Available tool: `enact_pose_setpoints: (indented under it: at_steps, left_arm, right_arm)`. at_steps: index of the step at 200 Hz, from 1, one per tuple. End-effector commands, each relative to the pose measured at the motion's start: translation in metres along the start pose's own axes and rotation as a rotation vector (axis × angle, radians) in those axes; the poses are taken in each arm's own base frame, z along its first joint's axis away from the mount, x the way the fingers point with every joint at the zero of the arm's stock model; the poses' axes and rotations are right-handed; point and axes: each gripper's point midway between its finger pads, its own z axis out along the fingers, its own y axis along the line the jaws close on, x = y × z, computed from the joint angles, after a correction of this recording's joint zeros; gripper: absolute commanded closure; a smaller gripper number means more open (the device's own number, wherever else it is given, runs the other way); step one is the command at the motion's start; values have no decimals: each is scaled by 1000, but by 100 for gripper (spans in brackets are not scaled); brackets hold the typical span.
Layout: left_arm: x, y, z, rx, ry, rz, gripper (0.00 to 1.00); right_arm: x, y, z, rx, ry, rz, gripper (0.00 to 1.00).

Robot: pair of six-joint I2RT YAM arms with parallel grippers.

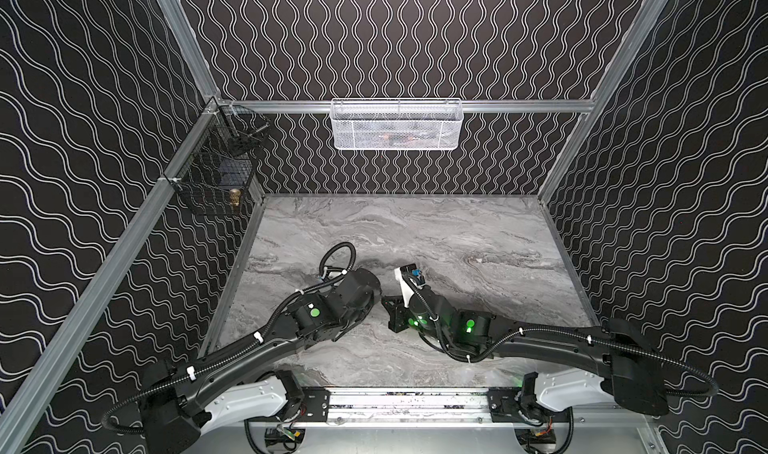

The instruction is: Unlock with the key

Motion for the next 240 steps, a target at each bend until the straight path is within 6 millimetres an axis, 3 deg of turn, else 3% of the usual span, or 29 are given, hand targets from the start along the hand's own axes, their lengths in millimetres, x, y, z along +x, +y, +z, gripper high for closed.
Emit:
enact_pose_setpoints:
  at_steps: [1, 84, 121, 160, 212, 240]
  left_arm:
    - [0, 6, -1, -25, 4, 10, 100]
    - [2, 5, -4, -18, 24, 18, 100]
    - [3, 6, -2, -9, 26, 9, 100]
    - [8, 3, 0, -7, 46, 11, 100]
    - [8, -1, -3, 5, 55, 26, 100]
    - [17, -5, -2, 37, 99, 8, 100]
  right_arm:
    - [-11, -5, -1, 42, -46, 20, 100]
    - [-17, -3, -1, 67, -38, -88, 100]
    - [-23, 19, -4, -147, -23, 73, 100]
    - [-25, 28, -3, -221, -3, 186, 100]
    - [-26, 9, 8, -78, -12, 66, 100]
    - [-38, 24, 9, -129, -45, 34, 100]
